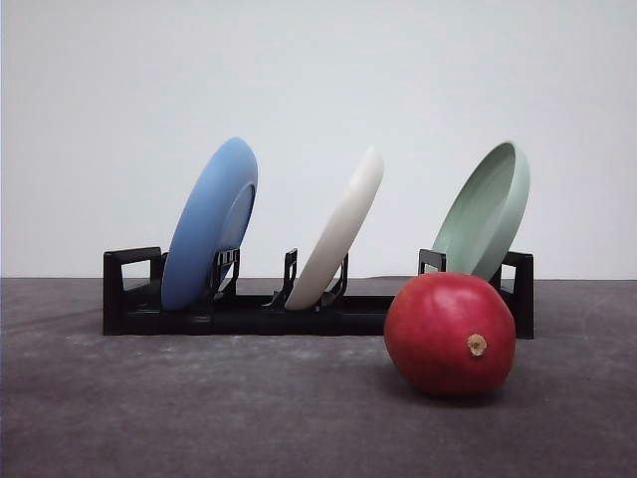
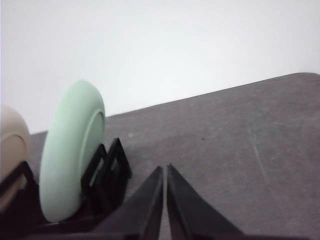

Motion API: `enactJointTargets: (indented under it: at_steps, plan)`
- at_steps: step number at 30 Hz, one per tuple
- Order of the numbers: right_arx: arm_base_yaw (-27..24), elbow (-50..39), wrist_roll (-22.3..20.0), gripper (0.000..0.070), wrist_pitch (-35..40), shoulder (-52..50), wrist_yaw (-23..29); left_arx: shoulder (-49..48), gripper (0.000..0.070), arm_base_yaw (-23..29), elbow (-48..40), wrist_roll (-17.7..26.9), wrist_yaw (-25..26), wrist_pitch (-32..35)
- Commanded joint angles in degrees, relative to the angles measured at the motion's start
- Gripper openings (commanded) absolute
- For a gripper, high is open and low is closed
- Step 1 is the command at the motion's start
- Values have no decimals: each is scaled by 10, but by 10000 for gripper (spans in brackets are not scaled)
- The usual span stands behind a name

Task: Place pomegranate in white plate

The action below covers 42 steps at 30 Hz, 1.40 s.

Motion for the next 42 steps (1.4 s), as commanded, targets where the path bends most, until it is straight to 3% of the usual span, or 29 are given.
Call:
enactJointTargets:
  at_steps: [1, 5, 8, 12, 18, 26, 29, 32, 37, 42]
  plan:
    - [0, -2, 28, 6, 10, 0, -8, 0, 0, -1, -5, -30, -1, 23]
    - [0, -2, 47, 6, 46, 0, -13, 0, 0, -1, 2, -52, -1, 39]
    - [-1, 4, 102, 6, 54, 0, 3, 0, 0, -1, 12, -73, -1, 45]
    - [-1, 33, 184, 5, 2, 1, 0, 1, 3, -1, 32, -131, -1, 39]
    - [-1, 94, 201, 5, -57, 5, -59, 15, 3, -1, 86, -133, 7, -24]
    - [-1, 188, 171, 5, -136, 77, -176, 81, 3, -1, 194, -43, 80, -163]
    - [-1, 214, 129, 5, -167, 120, -212, 129, 3, -1, 241, -11, 84, -223]
    - [0, 233, 85, 5, -190, 167, -239, 184, 3, -1, 289, 52, 104, -271]
    - [0, 260, 3, 5, -238, 248, -254, 280, 3, -4, 366, 159, 124, -345]
    - [16, 270, -55, 5, -258, 302, -242, 345, 3, -66, 405, 200, 124, -351]
